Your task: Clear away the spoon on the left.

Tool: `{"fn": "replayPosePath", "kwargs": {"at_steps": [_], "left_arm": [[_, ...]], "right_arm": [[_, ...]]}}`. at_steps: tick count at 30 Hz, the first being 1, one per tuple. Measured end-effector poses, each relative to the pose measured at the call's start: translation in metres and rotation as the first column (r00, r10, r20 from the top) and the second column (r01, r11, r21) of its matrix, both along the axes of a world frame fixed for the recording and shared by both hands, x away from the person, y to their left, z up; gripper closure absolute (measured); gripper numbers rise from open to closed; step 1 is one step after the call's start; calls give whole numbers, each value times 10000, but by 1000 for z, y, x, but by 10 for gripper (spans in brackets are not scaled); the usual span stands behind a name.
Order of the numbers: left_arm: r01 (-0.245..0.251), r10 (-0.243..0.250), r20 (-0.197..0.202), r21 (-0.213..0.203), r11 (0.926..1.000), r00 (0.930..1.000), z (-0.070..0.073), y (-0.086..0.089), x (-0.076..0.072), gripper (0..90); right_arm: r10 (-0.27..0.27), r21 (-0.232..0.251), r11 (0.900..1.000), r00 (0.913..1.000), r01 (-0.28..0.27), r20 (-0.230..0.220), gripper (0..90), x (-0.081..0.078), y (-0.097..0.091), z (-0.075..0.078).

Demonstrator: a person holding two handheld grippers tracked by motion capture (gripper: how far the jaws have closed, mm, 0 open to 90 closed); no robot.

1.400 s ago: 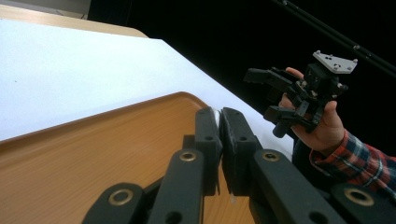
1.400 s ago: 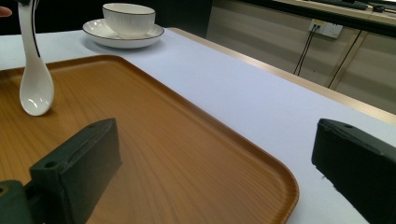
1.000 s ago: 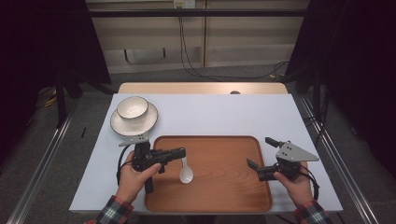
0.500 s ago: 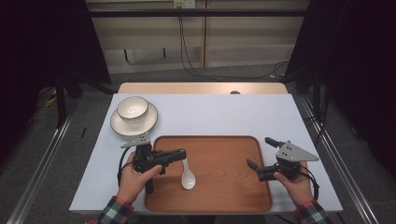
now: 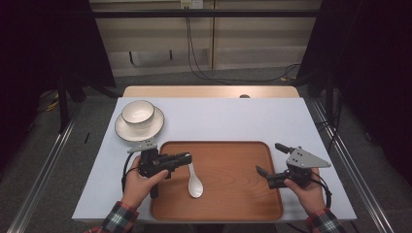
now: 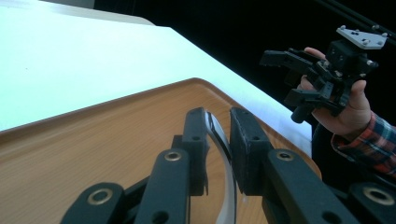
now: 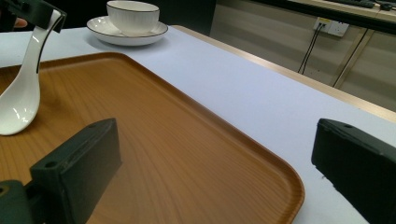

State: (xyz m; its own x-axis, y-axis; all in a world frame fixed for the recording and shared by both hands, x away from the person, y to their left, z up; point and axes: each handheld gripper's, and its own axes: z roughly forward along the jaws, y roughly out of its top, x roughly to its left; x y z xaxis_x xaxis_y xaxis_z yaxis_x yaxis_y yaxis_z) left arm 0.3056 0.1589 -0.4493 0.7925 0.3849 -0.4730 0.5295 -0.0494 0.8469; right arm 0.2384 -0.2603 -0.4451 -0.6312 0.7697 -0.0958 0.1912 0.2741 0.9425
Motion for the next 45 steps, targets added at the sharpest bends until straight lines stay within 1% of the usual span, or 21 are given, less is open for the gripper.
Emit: {"fn": "replayPosePath", "kwargs": {"at_steps": [3,10,11,18,21,24,28,34,37,39,43,45], "left_arm": [[14,-17,160,194,9998,9999,0,0,1,760],[-20,2,348,518,9987,9994,-4,0,6,740],[-86,70,322,498,9987,9995,-4,-1,5,738],[-216,158,645,903,9957,9978,-8,-2,9,714],[-340,267,778,948,9949,9966,-10,-2,11,708],[-344,250,857,1099,9933,9960,-12,-2,14,701],[-327,224,892,1154,9928,9958,-14,-4,17,699],[-345,244,830,1215,9920,9962,-16,-7,17,699],[-311,187,906,1379,9900,9957,-17,-7,18,700],[-366,246,903,1332,9904,9956,-17,-8,19,700],[-298,183,877,1313,9909,9960,-19,-9,19,701],[-276,152,896,1388,9899,9959,-18,-9,19,701]], "right_arm": [[1,9,10000,10000,-1,33,12,0,1,0],[-11,-1,10000,10000,11,45,12,0,1,0],[-13,-1,10000,10000,13,46,12,0,1,0],[-42,-18,10000,10000,42,70,12,0,1,0],[49,-36,10000,10000,-49,-15,12,0,1,0],[0,-34,10000,10000,0,20,12,1,2,-1],[-14,-73,10000,10000,14,11,12,1,1,-1],[-47,2,10000,10000,47,43,12,1,0,0],[22,-33,10000,10000,-22,35,12,1,1,-1],[-37,-29,10000,10000,37,53,12,1,1,-1],[-29,-1,10000,10000,29,43,13,1,0,0],[-63,-37,10000,10000,63,62,12,1,0,0]]}}
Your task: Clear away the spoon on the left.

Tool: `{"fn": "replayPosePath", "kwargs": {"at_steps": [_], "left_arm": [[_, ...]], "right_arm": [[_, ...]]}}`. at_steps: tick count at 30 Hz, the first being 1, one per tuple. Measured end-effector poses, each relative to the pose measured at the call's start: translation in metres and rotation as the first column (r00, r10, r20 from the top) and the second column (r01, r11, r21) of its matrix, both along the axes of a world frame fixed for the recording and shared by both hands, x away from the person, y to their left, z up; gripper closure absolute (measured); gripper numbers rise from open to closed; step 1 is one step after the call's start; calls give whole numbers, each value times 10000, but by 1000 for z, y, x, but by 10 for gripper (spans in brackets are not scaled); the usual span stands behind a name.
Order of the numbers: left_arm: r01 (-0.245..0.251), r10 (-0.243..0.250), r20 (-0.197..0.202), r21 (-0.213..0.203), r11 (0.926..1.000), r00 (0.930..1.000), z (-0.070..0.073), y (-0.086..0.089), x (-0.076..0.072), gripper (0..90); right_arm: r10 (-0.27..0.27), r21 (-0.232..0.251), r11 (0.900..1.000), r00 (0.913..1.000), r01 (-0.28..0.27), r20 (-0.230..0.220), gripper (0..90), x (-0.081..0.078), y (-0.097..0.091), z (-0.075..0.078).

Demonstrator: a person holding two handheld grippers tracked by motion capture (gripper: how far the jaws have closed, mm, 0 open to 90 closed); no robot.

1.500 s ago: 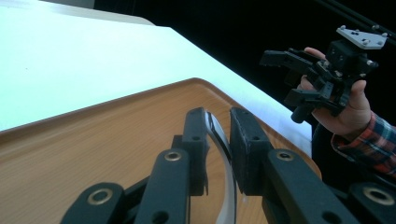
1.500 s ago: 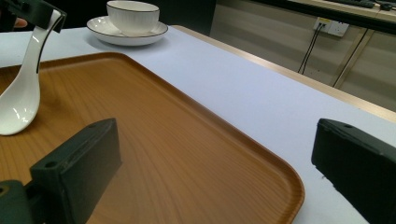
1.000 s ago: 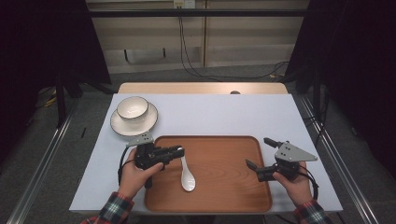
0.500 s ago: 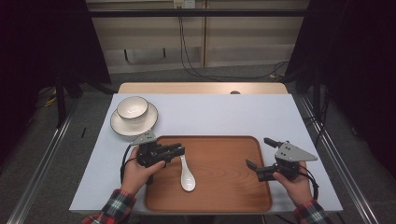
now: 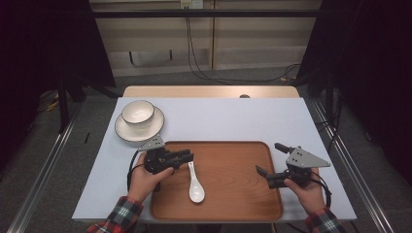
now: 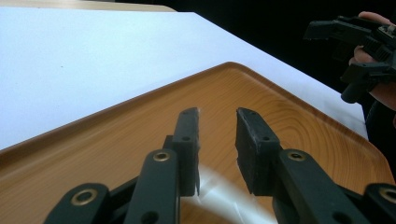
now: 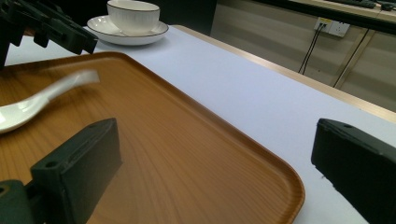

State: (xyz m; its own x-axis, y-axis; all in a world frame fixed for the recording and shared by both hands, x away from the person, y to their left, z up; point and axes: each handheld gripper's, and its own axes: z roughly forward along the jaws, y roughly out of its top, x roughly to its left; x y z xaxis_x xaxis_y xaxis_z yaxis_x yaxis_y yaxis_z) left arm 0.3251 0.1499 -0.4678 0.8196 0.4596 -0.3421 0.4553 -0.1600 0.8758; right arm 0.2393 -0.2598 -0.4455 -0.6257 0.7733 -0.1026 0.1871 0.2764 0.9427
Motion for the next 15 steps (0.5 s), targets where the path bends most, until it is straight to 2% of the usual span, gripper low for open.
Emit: {"fn": "replayPosePath", "kwargs": {"at_steps": [8,15], "left_arm": [[-183,183,17,-111,9998,9998,-1,0,3,686],[-370,373,356,-96,9993,9987,2,4,-1,596]], "right_arm": [[22,1,10000,10000,-22,-8,12,0,-1,0],[44,37,10000,9999,-45,116,14,-1,1,2]]}}
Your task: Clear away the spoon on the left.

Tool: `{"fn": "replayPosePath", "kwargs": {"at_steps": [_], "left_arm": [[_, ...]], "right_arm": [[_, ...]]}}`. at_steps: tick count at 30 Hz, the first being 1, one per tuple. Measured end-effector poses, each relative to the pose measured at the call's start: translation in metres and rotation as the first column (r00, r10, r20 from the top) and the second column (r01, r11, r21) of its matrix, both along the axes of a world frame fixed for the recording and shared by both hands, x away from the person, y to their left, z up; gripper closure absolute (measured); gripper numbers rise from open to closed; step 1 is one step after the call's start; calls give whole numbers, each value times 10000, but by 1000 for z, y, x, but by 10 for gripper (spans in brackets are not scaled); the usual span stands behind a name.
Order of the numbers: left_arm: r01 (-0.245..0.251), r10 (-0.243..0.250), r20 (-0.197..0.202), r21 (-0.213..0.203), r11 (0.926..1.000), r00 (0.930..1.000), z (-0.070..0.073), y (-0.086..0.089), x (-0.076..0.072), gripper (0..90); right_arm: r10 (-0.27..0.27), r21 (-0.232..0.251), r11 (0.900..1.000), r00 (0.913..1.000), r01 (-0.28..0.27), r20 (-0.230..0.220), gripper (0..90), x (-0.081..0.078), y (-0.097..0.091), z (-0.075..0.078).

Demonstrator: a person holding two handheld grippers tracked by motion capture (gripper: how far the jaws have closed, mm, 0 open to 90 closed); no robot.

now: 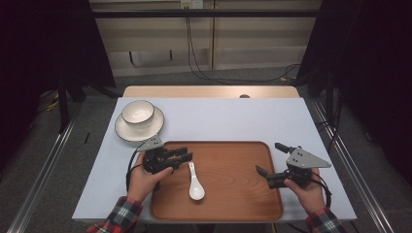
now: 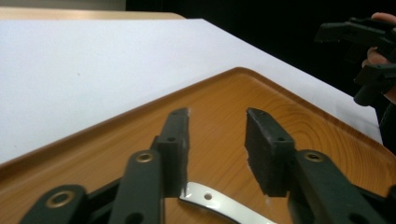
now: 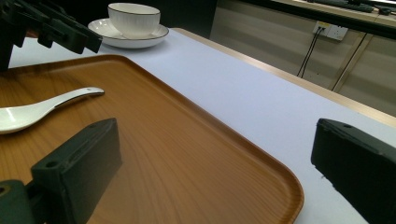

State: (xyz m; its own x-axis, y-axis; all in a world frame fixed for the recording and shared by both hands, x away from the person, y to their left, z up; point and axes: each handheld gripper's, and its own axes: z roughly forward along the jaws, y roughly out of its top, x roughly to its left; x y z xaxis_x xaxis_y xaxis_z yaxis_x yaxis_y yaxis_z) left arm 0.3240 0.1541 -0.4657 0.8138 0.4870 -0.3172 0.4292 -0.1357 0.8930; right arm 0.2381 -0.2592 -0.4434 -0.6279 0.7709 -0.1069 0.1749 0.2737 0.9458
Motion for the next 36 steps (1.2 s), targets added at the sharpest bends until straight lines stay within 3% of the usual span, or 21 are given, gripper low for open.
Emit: {"fn": "replayPosePath", "kwargs": {"at_steps": [4,11,14,23,30,36], "left_arm": [[-111,113,343,-44,9999,9993,6,2,-2,524],[-276,281,337,-169,9995,9990,9,7,-1,433],[-308,310,476,-67,9995,9984,12,9,-2,398],[-359,387,785,-363,9987,9962,22,17,-5,275],[-39,109,1117,-635,9980,9937,26,23,-5,224],[-122,198,1265,-603,9981,9918,30,30,-5,188]], "right_arm": [[-9,-49,10000,10000,8,-66,14,1,0,-1],[-47,-55,10000,10000,47,-22,14,2,-1,-1],[16,-87,10000,10000,-16,-80,14,2,0,-1],[17,-110,9999,10000,-18,-79,14,2,0,-2],[38,-102,9999,9999,-40,-128,14,3,0,-3],[51,-107,9999,9999,-52,-140,14,3,0,-3]]}}
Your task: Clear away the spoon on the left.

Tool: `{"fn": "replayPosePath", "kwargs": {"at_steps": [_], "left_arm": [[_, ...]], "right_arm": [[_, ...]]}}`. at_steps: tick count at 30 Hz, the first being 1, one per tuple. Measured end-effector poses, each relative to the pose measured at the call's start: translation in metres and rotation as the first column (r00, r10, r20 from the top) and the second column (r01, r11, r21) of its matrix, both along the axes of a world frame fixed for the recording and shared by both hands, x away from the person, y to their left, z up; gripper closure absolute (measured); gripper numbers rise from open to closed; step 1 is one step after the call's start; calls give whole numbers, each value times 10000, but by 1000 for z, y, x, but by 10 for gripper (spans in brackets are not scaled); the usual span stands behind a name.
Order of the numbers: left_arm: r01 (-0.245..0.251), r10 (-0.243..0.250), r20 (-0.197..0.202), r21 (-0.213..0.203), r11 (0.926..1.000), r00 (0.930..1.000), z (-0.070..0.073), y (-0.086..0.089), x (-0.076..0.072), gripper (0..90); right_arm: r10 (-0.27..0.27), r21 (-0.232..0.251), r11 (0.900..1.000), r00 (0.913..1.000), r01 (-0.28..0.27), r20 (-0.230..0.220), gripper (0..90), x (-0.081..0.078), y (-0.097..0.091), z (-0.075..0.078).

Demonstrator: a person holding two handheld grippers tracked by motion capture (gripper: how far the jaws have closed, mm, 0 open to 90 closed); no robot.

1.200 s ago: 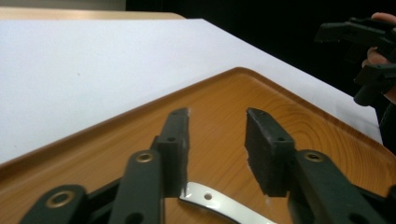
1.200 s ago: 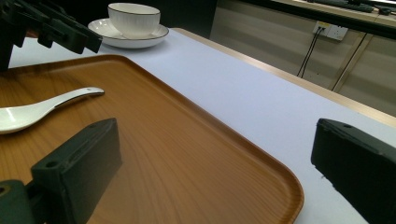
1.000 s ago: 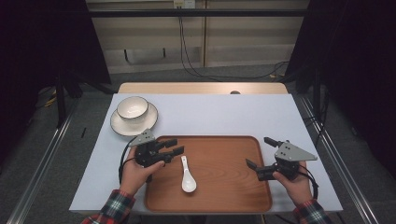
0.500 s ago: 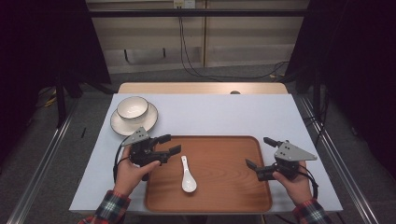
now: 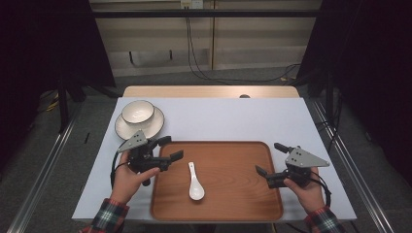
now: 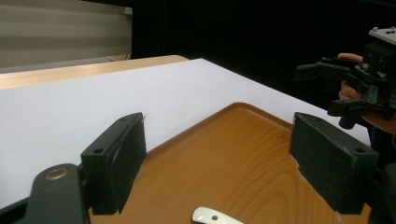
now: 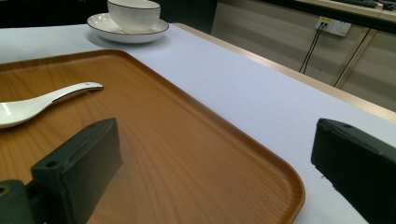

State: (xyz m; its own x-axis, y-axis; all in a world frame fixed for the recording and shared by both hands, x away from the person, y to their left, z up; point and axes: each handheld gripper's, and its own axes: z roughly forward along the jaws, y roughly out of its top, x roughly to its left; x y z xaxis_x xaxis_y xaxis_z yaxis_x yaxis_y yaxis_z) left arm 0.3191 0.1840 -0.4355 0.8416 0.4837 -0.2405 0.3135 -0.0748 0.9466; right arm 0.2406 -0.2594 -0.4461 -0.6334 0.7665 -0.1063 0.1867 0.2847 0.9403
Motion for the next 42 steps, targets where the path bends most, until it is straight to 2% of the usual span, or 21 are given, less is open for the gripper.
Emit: {"fn": "replayPosePath", "kwargs": {"at_steps": [3,6,12,13,19,26,27,28,30,36,41,42], "left_arm": [[-111,110,-89,-148,9998,9999,1,4,0,183],[-45,45,-11,-153,9999,10000,3,8,0,178],[-229,228,-28,-337,9992,9997,5,15,1,161],[-182,183,58,-241,9995,9998,5,17,1,160],[-478,482,111,-386,9981,9988,5,25,3,148],[-574,583,254,-364,9977,9980,7,33,4,141],[-751,763,285,-426,9963,9967,8,33,3,141],[-621,632,272,-380,9973,9976,8,35,4,139],[-762,777,336,-422,9962,9964,8,36,4,136],[-542,560,471,-386,9978,9973,11,43,4,134],[-760,774,500,-304,9966,9957,12,49,4,133],[-672,685,485,-283,9973,9965,12,51,4,133]], "right_arm": [[16,-11,10000,10000,-16,9,14,0,0,0],[35,-25,10000,10000,-35,14,13,0,0,0],[-34,-24,10000,10000,34,-74,14,0,1,0],[-39,-29,10000,10000,39,-64,13,0,1,0],[13,38,10000,10000,-13,-59,14,0,-1,0],[-22,361,9993,10000,22,-1,13,-1,-4,3],[-74,392,9992,10000,74,1,13,-1,-5,3],[-36,422,9991,10000,36,-21,13,-1,-6,3],[-80,444,9990,10000,80,0,13,-1,-6,3],[-50,416,9991,10000,48,28,13,-2,-7,4],[23,507,9987,10000,-25,32,12,-2,-7,4],[7,504,9987,10000,-9,36,12,-2,-7,4]]}}
